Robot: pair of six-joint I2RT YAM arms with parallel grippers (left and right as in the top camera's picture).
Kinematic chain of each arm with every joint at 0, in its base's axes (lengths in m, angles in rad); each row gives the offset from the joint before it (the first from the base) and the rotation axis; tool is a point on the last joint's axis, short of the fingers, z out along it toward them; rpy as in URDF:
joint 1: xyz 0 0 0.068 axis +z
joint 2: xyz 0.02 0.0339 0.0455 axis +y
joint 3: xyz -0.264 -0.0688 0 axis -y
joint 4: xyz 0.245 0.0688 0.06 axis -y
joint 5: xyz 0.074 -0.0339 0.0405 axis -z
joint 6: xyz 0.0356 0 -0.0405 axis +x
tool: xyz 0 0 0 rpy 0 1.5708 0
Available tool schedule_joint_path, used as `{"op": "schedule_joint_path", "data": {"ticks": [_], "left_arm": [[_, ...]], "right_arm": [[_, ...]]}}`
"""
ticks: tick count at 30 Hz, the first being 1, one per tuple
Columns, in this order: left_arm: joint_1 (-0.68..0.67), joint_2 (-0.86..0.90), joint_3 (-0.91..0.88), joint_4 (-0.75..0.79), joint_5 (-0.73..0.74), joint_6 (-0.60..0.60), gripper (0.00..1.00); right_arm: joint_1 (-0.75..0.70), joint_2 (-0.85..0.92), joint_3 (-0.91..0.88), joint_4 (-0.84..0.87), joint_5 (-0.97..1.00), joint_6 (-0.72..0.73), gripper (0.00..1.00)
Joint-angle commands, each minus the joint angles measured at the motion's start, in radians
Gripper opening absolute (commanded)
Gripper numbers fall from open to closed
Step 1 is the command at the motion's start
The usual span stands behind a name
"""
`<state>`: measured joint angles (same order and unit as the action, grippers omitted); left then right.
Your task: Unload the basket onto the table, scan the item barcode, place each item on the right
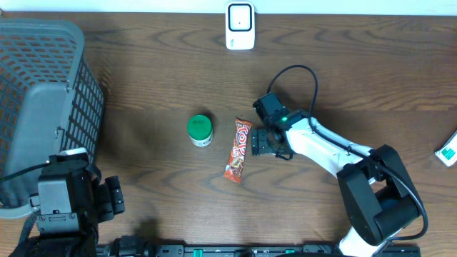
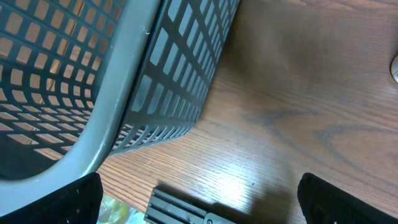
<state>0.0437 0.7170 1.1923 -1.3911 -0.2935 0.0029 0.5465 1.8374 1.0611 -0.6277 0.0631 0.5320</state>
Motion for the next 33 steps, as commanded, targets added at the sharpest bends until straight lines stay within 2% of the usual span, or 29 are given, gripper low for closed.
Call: {"op": "schedule_joint_path", "data": {"ticks": [1, 4, 11, 14, 19, 20, 21, 22, 23, 25, 28, 33], "left_arm": [[-0.004, -0.004, 0.002, -0.004, -0.006, -0.001, 0.98], [-0.004, -0.004, 0.002, -0.004, -0.006, -0.001, 0.98], [-0.004, -0.004, 0.002, -0.004, -0.006, -0.001, 0.98], [-0.004, -0.004, 0.002, -0.004, -0.006, -0.001, 0.98], [-0.004, -0.004, 0.002, -0.004, -0.006, -0.001, 0.98], [-0.004, -0.004, 0.002, -0.004, -0.006, -0.001, 0.98], [-0.004, -0.004, 0.002, -0.004, -0.006, -0.001, 0.98], [-0.004, -0.004, 0.002, -0.004, -0.006, -0.001, 0.98], [-0.004, -0.004, 0.002, -0.004, -0.006, -0.001, 0.98], [-0.004, -0.004, 0.002, -0.004, -0.006, -0.001, 0.98], [-0.004, -0.004, 0.002, -0.004, -0.006, -0.001, 0.98], [-0.004, -0.004, 0.002, -0.004, -0.006, -0.001, 0.98]], "right_arm": [[0.011, 0.049, -0.015, 0.003, -0.008, 0.049, 0.57], [0.011, 0.05, -0.015, 0.003, -0.013, 0.06, 0.5], [0.011, 0.048, 0.014, -0.032, -0.113, 0.058, 0.52], [0.011, 0.034, 0.066, -0.119, -0.125, 0.057, 0.49], [0.009, 0.012, 0.193, -0.327, -0.125, 0.011, 0.5], [0.009, 0.012, 0.222, -0.378, -0.125, 0.009, 0.53], [0.009, 0.012, 0.245, -0.418, -0.125, 0.009, 0.59], [0.009, 0.012, 0.262, -0.448, -0.125, 0.009, 0.71], [0.009, 0.012, 0.27, -0.462, -0.125, 0.008, 0.75], [0.009, 0.012, 0.27, -0.464, -0.121, -0.019, 0.78], [0.009, 0.016, 0.248, -0.428, -0.096, -0.043, 0.99], [0.009, 0.016, 0.172, -0.34, -0.054, -0.032, 0.99]]}}
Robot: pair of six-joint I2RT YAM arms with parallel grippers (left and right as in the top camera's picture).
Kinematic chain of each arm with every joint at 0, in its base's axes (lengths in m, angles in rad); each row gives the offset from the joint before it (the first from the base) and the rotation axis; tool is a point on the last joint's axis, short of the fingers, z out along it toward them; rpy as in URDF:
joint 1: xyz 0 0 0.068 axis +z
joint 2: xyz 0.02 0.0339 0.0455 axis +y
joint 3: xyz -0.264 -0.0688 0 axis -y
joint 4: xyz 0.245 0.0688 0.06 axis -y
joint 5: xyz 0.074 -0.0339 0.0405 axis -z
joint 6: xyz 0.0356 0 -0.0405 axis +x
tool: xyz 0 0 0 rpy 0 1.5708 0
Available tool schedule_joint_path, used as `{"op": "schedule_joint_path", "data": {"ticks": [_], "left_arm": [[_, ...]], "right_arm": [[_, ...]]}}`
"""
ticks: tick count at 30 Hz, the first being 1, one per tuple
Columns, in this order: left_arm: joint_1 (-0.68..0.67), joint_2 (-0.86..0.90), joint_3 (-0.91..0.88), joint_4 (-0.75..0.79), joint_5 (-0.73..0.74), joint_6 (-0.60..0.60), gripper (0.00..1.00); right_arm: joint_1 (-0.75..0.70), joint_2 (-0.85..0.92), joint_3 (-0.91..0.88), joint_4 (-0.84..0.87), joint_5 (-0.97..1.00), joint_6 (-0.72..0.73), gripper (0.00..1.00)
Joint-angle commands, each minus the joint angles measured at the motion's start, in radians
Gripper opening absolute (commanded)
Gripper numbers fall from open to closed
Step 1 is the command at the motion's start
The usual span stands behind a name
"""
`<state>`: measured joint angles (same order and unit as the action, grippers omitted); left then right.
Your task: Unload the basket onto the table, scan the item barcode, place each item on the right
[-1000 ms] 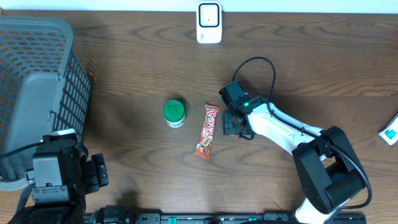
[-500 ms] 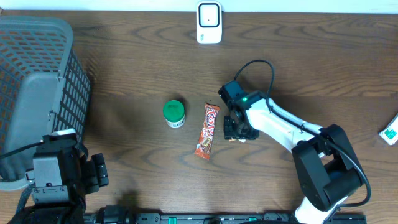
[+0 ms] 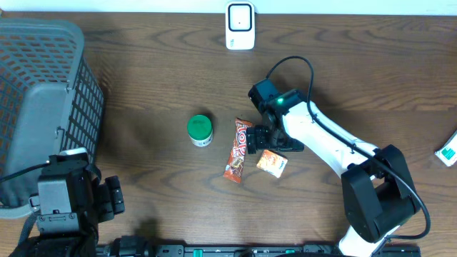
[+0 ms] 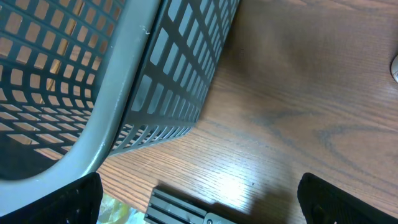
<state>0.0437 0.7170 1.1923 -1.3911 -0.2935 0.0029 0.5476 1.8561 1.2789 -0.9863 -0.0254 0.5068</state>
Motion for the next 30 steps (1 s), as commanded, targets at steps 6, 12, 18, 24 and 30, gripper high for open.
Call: {"op": "schedule_joint_path", "data": {"ticks": [6, 12, 18, 24, 30], "left_arm": [[-0.004, -0.004, 0.002, -0.004, -0.006, -0.001, 0.98], [-0.004, -0.004, 0.002, -0.004, -0.006, -0.001, 0.98], [-0.004, -0.004, 0.002, -0.004, -0.006, -0.001, 0.98], [-0.004, -0.004, 0.002, -0.004, -0.006, -0.001, 0.98], [-0.004, -0.004, 0.002, -0.004, -0.006, -0.001, 0.98]], "right_arm": [[0.008, -0.003, -0.127, 0.039, 0.035, 0.289, 0.99], [0.026, -0.003, -0.13, 0.04, -0.002, 0.569, 0.99], [0.062, -0.003, -0.175, 0.11, 0.033, 0.581, 0.99], [0.062, -0.003, -0.245, 0.179, 0.044, 0.576, 0.97], [0.062, -0.003, -0.245, 0.187, 0.077, 0.52, 0.89]]}}
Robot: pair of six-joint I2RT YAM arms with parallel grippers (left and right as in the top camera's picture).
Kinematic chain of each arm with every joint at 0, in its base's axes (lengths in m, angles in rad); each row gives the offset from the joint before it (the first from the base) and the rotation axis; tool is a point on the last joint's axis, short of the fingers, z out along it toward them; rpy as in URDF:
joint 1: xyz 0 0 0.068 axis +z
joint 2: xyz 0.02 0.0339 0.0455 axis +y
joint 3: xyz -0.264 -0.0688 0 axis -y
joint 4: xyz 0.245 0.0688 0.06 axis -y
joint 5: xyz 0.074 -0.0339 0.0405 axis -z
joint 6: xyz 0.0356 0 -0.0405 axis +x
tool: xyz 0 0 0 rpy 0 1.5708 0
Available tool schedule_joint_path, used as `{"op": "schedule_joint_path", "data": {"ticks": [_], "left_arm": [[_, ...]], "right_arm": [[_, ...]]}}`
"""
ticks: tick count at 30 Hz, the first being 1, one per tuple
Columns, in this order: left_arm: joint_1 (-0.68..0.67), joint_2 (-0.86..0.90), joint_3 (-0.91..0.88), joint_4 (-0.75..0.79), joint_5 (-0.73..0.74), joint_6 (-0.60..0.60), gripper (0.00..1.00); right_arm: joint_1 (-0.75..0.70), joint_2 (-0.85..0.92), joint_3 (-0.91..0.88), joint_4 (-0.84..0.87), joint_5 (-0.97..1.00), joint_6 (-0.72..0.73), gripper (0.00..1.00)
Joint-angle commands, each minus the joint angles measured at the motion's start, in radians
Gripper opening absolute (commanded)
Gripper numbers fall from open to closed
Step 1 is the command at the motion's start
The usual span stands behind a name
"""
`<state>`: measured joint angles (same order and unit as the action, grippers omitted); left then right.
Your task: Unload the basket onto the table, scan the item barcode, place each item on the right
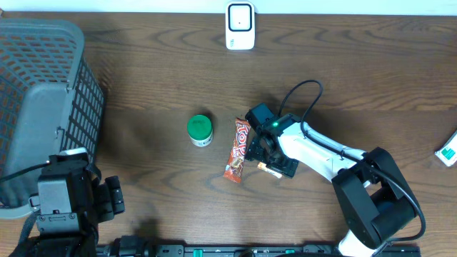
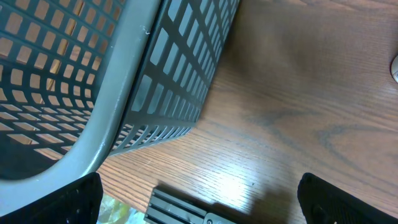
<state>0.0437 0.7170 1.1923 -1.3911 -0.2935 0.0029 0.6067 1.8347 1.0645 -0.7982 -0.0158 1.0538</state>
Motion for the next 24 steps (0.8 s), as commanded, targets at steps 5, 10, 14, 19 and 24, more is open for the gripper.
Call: {"op": "schedule_joint_path", "data": {"ticks": [5, 10, 14, 19, 24], "left_arm": [[-0.004, -0.004, 0.002, -0.004, -0.006, -0.001, 0.98], [-0.004, -0.004, 0.002, -0.004, -0.006, -0.001, 0.98], [-0.004, -0.004, 0.002, -0.004, -0.006, -0.001, 0.98], [-0.004, -0.004, 0.002, -0.004, -0.006, -0.001, 0.98], [-0.004, -0.004, 0.002, -0.004, -0.006, -0.001, 0.98]], "right_arm": [[0.003, 0.019, -0.031, -0.003, 0.078, -0.066, 0.8], [0.001, 0.018, -0.017, -0.015, 0.013, -0.122, 0.7], [-0.003, 0.018, 0.053, -0.118, -0.027, -0.136, 0.67], [-0.005, 0.018, 0.142, -0.233, -0.07, -0.185, 0.67], [-0.006, 0.018, 0.232, -0.344, -0.224, -0.285, 0.68]]}}
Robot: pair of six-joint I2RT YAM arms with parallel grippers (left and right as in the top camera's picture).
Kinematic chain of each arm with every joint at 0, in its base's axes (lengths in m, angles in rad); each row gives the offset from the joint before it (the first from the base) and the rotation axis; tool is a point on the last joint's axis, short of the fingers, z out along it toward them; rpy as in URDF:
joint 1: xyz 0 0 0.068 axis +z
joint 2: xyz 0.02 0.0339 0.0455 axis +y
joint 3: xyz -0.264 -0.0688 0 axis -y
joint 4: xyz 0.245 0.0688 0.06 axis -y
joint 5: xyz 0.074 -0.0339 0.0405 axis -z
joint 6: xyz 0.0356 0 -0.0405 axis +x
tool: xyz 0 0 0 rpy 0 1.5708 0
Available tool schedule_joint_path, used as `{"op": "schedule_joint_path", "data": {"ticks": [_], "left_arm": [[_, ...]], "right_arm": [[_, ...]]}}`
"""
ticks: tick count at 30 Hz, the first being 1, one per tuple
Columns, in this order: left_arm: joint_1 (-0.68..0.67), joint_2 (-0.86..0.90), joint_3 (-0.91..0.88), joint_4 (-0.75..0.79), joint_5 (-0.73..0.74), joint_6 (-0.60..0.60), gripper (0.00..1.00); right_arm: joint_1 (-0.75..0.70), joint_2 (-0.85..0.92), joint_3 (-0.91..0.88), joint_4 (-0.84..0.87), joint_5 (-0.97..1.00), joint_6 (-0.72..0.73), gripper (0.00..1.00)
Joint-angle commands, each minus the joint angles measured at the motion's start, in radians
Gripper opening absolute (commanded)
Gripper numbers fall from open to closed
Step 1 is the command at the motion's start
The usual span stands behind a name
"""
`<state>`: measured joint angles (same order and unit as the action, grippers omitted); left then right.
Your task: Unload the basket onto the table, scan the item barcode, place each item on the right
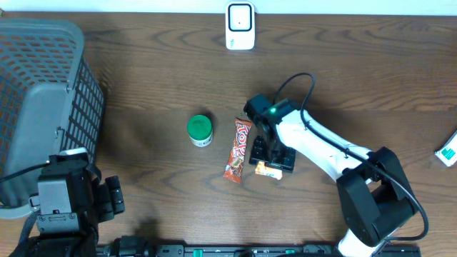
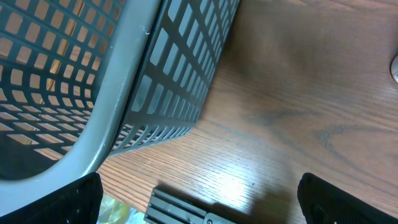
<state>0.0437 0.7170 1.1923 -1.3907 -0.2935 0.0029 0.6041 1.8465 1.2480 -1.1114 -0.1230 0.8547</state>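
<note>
A small orange packet (image 1: 267, 170) lies on the wooden table just right of a red candy bar (image 1: 239, 149). My right gripper (image 1: 271, 155) points down on top of the packet and covers most of it, so whether the fingers are closed on it is hidden. The white barcode scanner (image 1: 240, 26) stands at the far edge of the table. My left gripper (image 1: 107, 200) sits at the near left corner, open with nothing between its fingers (image 2: 79, 198), next to the basket.
A grey mesh basket (image 1: 43, 100) fills the left side and shows close up in the left wrist view (image 2: 124, 93). A green-lidded jar (image 1: 200, 130) stands left of the candy bar. A white-and-green box (image 1: 448, 150) lies at the right edge.
My right gripper has turned and shifted slightly up over the orange packet, which now peeks out at its near side. The left arm has not moved.
First my right gripper was beside the candy bar with no packet showing. Then the orange packet lay bare on the table beside the gripper. After that the gripper was down over it, and now it still covers it, turned.
</note>
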Motion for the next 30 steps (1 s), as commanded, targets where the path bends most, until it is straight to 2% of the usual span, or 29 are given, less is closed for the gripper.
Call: {"op": "schedule_joint_path", "data": {"ticks": [1, 7, 13, 27, 30], "left_arm": [[-0.004, -0.004, 0.002, -0.004, -0.006, -0.001, 0.98], [-0.004, -0.004, 0.002, -0.004, -0.006, -0.001, 0.98], [-0.004, -0.004, 0.002, -0.004, -0.006, -0.001, 0.98], [-0.004, -0.004, 0.002, -0.004, -0.006, -0.001, 0.98], [-0.004, -0.004, 0.002, -0.004, -0.006, -0.001, 0.98]], "right_arm": [[-0.003, 0.006, 0.055, -0.044, -0.148, -0.106, 0.68], [-0.014, 0.006, 0.061, -0.111, -0.297, -0.159, 0.66], [-0.027, 0.006, 0.061, -0.103, -0.301, -0.184, 0.66], [-0.087, 0.006, 0.094, 0.563, -0.23, -0.23, 0.56], [-0.1, 0.006, 0.094, 0.684, -0.118, -0.232, 0.54]]}}
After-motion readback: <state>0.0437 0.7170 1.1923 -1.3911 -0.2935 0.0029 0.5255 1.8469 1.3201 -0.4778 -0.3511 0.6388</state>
